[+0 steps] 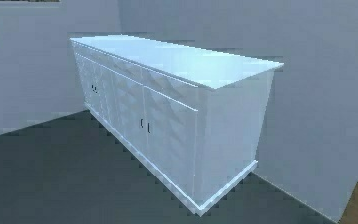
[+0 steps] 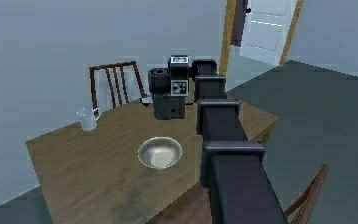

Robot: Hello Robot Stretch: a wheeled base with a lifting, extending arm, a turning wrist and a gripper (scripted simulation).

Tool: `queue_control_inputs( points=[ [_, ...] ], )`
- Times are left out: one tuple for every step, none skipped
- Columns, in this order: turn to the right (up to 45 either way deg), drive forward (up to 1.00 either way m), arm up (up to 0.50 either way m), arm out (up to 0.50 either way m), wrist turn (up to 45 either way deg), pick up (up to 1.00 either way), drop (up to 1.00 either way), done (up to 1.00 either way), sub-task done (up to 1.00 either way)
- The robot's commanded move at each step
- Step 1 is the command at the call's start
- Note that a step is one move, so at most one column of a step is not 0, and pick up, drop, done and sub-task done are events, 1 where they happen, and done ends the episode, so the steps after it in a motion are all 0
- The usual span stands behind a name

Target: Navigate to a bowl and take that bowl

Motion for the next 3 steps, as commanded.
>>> queue_control_inputs(
  points=[
    [0.0, 0.0, -0.3, 0.0, 0.0, 0.0, 0.0, 0.0, 0.0],
    [0.0, 0.0, 0.0, 0.0, 0.0, 1.0, 0.0, 0.0, 0.0],
    [0.0, 0.0, 0.1, 0.0, 0.0, 0.0, 0.0, 0.0, 0.0]
  ],
)
